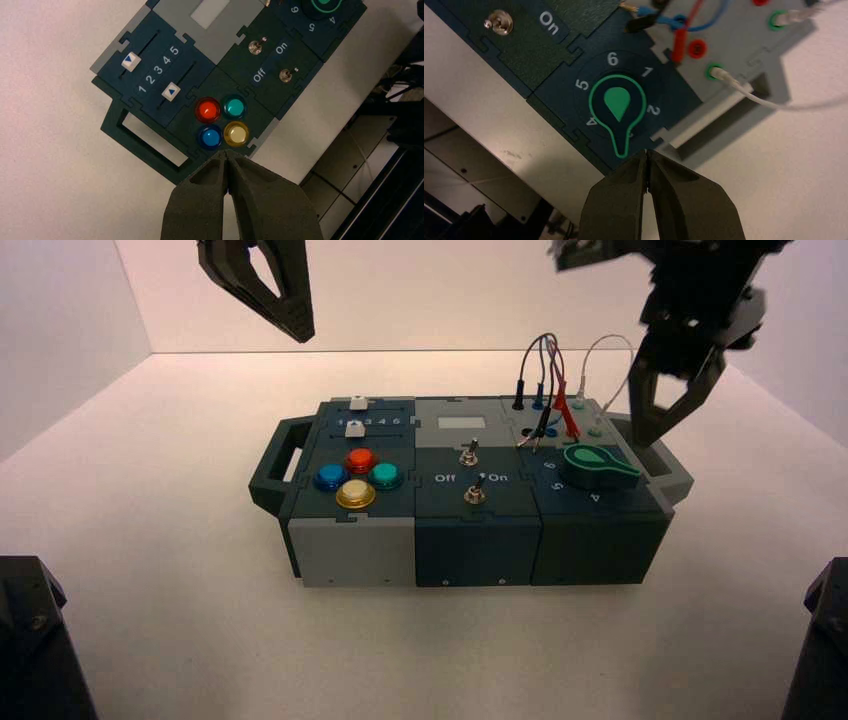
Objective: Turn the knob to position 4.
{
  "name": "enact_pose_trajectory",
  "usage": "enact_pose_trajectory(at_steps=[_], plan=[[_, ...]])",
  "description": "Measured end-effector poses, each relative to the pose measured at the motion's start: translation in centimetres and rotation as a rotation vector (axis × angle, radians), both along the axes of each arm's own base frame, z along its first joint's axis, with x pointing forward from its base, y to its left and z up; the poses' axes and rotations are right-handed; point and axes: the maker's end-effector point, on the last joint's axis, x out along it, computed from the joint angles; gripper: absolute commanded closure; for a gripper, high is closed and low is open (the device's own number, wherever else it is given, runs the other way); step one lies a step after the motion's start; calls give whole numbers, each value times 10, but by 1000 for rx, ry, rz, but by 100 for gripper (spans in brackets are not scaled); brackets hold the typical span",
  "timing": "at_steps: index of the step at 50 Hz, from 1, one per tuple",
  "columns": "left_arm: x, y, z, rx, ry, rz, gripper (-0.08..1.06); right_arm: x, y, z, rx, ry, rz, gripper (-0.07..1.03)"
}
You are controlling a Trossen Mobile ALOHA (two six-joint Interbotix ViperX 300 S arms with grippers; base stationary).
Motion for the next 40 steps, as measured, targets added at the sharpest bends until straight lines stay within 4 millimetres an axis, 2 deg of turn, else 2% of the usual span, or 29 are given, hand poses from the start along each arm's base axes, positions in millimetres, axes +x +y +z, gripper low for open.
enact_pose_trajectory(at_steps=[24, 40], plan=[[-2, 1, 5, 2, -24, -53, 101, -3, 1, -10, -27, 34, 20, 99], [-6, 1, 6, 19, -2, -82, 101, -12, 7, -20, -55, 76, 67, 98]])
